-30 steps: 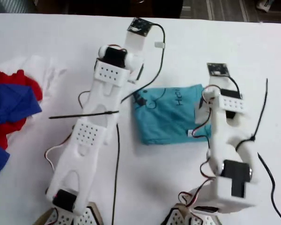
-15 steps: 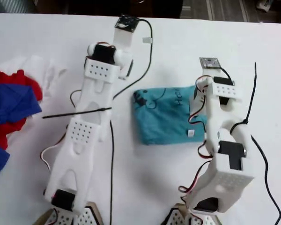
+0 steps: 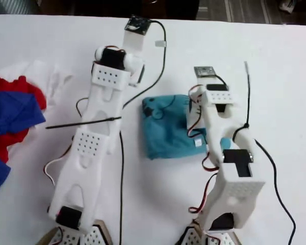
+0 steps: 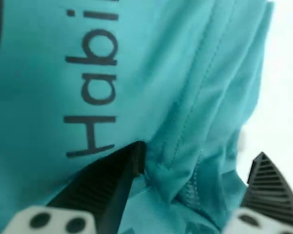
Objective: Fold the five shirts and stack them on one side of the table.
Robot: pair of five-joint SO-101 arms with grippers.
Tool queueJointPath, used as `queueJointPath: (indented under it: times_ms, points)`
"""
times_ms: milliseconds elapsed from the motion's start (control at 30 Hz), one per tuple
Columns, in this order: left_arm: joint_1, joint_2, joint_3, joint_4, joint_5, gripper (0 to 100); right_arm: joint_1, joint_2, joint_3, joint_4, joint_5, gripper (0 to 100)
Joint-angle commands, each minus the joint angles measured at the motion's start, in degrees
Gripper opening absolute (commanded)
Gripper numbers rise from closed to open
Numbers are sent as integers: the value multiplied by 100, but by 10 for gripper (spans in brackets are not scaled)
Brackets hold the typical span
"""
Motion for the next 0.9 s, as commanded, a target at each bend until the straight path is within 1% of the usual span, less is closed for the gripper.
queueJointPath:
  times_ms: [0,233,433,500,633,667,867]
  points:
    - [-70,-440,-84,-18,-53,25,-338,127,-26,57,-123,350]
    - [-62,-440,-84,-26,-53,25,-338,145,-9,101,-123,350]
    - [-62,-457,-101,-26,-35,25,-479,154,-26,532,-26,342]
    - [-62,-492,-101,-18,-35,25,-567,154,-26,655,193,293]
    - [-70,-510,-110,-18,-35,25,-611,154,-18,708,378,109]
    - [-70,-510,-110,-9,-35,25,-602,154,-18,708,396,99]
    - [-70,-510,-110,-9,-26,25,-681,145,-35,804,448,139]
